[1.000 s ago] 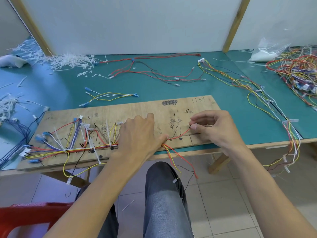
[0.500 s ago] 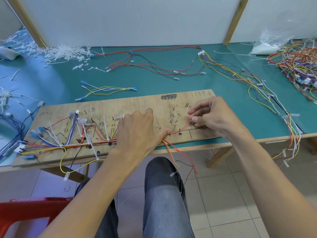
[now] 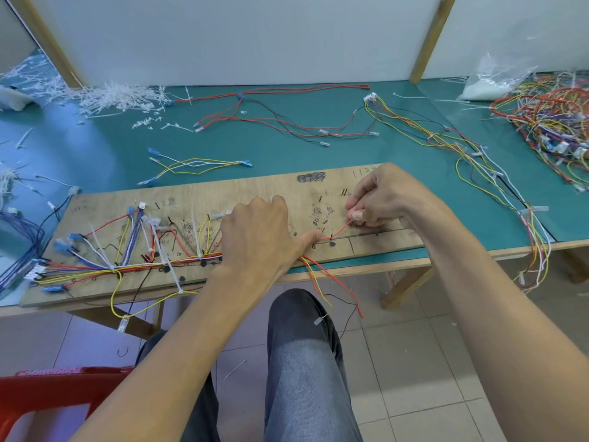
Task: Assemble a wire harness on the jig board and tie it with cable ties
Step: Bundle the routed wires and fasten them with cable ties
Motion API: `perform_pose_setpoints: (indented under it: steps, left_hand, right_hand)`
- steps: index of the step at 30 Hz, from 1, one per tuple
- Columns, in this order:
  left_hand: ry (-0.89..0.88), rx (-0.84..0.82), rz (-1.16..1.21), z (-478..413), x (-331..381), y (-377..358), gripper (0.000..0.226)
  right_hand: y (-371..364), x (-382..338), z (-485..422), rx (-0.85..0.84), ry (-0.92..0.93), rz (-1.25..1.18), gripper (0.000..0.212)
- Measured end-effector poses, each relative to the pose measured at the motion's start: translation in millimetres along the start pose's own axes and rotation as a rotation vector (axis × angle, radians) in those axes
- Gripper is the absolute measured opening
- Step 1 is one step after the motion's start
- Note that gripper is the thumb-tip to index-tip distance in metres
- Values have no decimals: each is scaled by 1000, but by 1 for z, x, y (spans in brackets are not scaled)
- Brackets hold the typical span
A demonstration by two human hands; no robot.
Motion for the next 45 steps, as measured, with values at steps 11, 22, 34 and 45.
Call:
perform_pose_setpoints:
  steps: [11, 22, 34, 45]
  left_hand:
    - [-4, 21, -14, 1, 5, -1, 81]
    - [-25, 46, -42, 4, 9, 1, 77]
    - [-36, 52, 74, 5, -12, -6, 74]
    - [-24, -19, 76, 7, -13, -5, 85]
  right_hand:
    - [2, 8, 6, -10, 448, 90, 29]
    - [-15, 28, 22, 177, 462, -11, 38]
    - [-65, 65, 124, 602, 581, 133, 17]
    - [-59, 104, 122, 389, 296, -107, 11]
Point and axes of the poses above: each hand's wrist, its own z-axis away from the middle knuckle, its own y-axis out of the back of the hand, x = y × z, the point moved 4 cm from there along -z, towards the middle knuckle, and after that the axes turned 2 degrees about -z, right-handed, at the moved point
